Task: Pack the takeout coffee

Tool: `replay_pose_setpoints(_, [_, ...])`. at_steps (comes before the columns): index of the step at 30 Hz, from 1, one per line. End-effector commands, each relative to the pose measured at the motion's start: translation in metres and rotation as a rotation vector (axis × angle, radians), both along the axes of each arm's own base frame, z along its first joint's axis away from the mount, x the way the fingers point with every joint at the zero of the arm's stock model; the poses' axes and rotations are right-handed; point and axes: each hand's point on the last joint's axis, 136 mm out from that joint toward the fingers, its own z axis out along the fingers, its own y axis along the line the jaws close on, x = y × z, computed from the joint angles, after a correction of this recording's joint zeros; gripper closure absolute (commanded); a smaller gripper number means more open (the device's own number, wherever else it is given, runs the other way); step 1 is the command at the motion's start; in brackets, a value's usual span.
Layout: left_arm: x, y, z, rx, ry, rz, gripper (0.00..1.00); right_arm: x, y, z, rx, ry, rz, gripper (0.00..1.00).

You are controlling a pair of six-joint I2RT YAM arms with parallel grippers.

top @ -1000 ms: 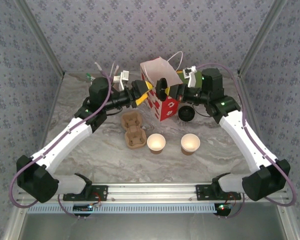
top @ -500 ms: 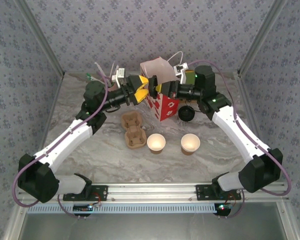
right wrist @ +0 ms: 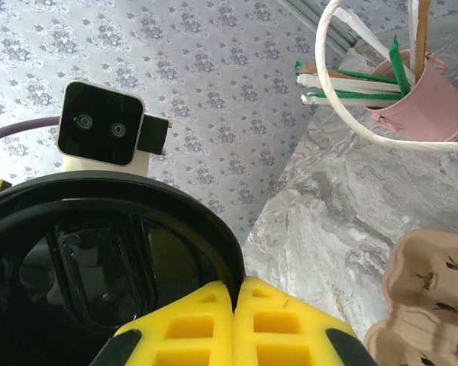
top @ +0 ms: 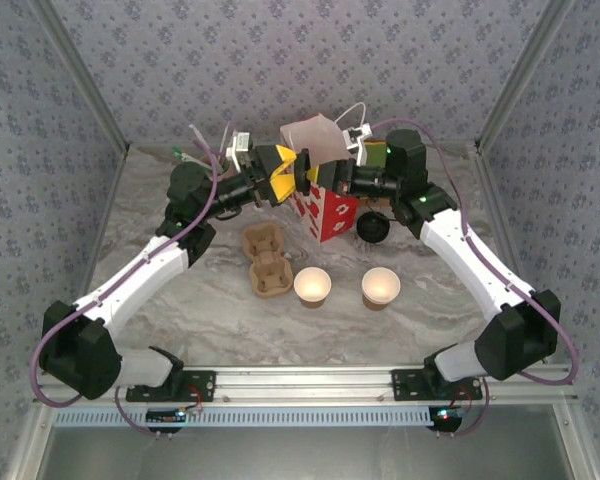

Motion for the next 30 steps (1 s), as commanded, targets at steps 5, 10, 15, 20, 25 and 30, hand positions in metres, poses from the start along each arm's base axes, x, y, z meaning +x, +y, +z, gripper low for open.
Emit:
replay_pose_setpoints(5, [-0.003, -0.002, 0.007, -0.033, -0.03, -0.034, 0.13, -0.005, 0.007, 0.026, 0.055, -0.054, 0.045, 1.0])
replay_pose_setpoints(10, [-0.001, -0.003, 0.008, -0.059, -0.023, -0.042, 0.14, -0.004, 0.01, 0.026, 0.058, -0.053, 0.054, 1.0])
replay_pose_setpoints(15, [0.002, -0.004, 0.003, -0.041, -0.012, -0.042, 0.13, -0.003, 0.012, 0.028, 0.062, -0.057, 0.061, 1.0])
replay_pose_setpoints(20, [0.004, -0.001, -0.004, 0.011, -0.002, -0.005, 0.1, 0.0, 0.008, 0.03, 0.056, -0.061, 0.048, 1.0])
replay_pose_setpoints(25, [0.008, 0.013, -0.004, 0.029, -0.005, 0.043, 0.1, 0.0, 0.003, 0.032, 0.056, -0.063, 0.039, 1.0])
replay_pose_setpoints(30, [0.009, 0.011, -0.009, 0.032, 0.007, 0.034, 0.1, -0.001, 0.006, 0.033, 0.059, -0.067, 0.049, 1.0])
